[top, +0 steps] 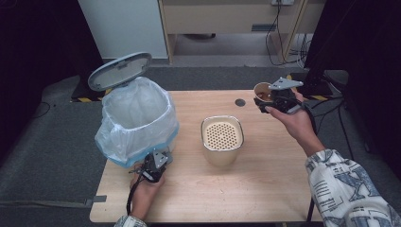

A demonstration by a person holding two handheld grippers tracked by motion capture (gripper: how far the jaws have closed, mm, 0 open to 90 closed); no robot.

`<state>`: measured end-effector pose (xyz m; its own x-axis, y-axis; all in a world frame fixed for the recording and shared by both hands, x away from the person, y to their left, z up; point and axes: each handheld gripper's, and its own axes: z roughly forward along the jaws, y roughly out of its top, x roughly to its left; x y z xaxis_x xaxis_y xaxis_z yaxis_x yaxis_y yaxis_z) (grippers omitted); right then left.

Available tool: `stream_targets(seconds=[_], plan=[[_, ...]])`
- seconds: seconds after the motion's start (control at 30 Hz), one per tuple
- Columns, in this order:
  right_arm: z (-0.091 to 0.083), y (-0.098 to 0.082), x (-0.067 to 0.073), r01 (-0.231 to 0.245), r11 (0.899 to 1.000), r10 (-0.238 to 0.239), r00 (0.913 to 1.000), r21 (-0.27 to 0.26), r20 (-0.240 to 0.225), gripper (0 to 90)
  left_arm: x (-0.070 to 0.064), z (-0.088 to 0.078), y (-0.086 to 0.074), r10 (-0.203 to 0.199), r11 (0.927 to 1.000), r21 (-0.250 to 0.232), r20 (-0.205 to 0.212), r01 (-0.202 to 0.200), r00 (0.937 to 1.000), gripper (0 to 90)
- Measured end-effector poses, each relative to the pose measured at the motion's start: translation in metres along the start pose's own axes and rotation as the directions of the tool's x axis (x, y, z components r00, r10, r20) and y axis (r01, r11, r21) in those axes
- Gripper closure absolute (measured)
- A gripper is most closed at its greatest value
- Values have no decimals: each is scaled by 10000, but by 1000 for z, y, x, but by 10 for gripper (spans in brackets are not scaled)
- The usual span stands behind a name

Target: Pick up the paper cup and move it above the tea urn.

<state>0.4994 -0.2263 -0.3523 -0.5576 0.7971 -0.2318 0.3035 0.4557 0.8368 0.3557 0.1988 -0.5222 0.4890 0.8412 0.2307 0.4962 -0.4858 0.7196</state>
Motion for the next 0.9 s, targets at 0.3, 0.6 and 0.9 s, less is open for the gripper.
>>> stream_targets(seconds=[0.3, 0.6, 0.9], plan=[[0, 4, 12, 661, 9978, -661, 9978, -32, -56, 336, 0, 0, 0, 66, 10000, 9, 10, -66, 10000, 896], [0, 11, 17, 1068, 9942, -1069, 9942, -129, -74, 336, -1, 0, 0, 127, 9999, 27, -62, -126, 9999, 897], [3, 24, 18, 1168, 9929, -1170, 9931, -236, -63, 337, -1, 0, 0, 133, 9999, 9, -41, -133, 9999, 897]])
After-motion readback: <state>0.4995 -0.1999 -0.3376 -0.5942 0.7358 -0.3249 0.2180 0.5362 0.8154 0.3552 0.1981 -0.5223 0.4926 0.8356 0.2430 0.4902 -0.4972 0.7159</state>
